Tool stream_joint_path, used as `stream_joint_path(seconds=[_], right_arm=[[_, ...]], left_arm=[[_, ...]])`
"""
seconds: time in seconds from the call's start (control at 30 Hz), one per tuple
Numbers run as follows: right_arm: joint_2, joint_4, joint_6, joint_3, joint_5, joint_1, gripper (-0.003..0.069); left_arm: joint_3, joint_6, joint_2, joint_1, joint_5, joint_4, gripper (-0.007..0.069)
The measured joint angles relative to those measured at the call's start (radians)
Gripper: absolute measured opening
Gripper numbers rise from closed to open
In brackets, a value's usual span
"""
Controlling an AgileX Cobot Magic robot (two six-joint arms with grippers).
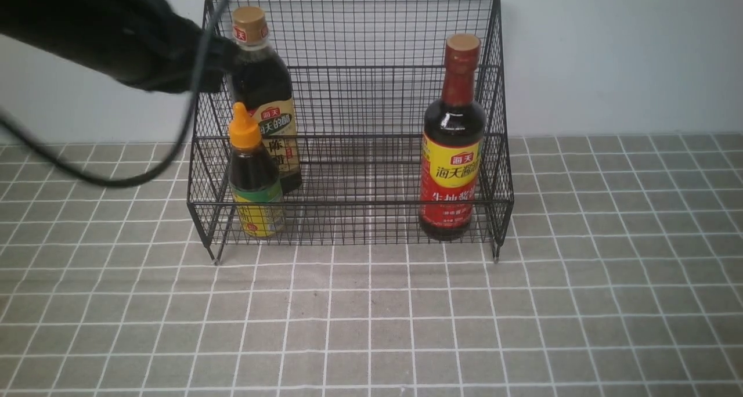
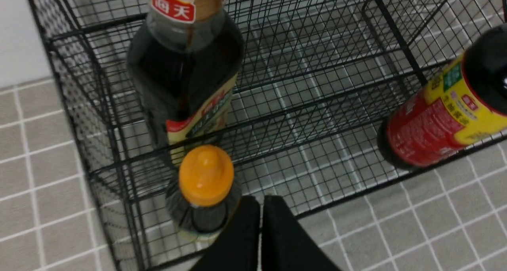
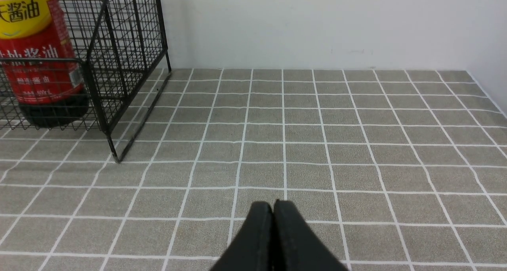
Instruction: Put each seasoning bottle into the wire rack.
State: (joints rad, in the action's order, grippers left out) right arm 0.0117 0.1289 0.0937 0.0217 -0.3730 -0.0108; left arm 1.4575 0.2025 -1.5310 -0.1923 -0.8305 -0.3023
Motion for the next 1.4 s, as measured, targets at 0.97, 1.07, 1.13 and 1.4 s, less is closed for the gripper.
stream_joint_path(seconds=[0.97,1.07,1.13,1.4], right_arm=[[0.000,0.000,0.000,0.000,0.000,0.000,-0.0013],[0.000,0.000,0.000,0.000,0.000,0.000,-0.0013],[0.000,0.000,0.000,0.000,0.000,0.000,-0.0013],[0.000,0.000,0.000,0.000,0.000,0.000,-0.0013]], left_arm=[[0.051,0.023,-0.204,0.000,0.221,-0.058,-0.0007],[0.053,0.043,-0.211,0.000,0.230,-0.058,-0.0007],[0.053,0.052,-0.219,0.000,0.234,-0.057,-0.0007],[0.054,0.063,-0.253,0.000,0.237,-0.021,-0.0007]])
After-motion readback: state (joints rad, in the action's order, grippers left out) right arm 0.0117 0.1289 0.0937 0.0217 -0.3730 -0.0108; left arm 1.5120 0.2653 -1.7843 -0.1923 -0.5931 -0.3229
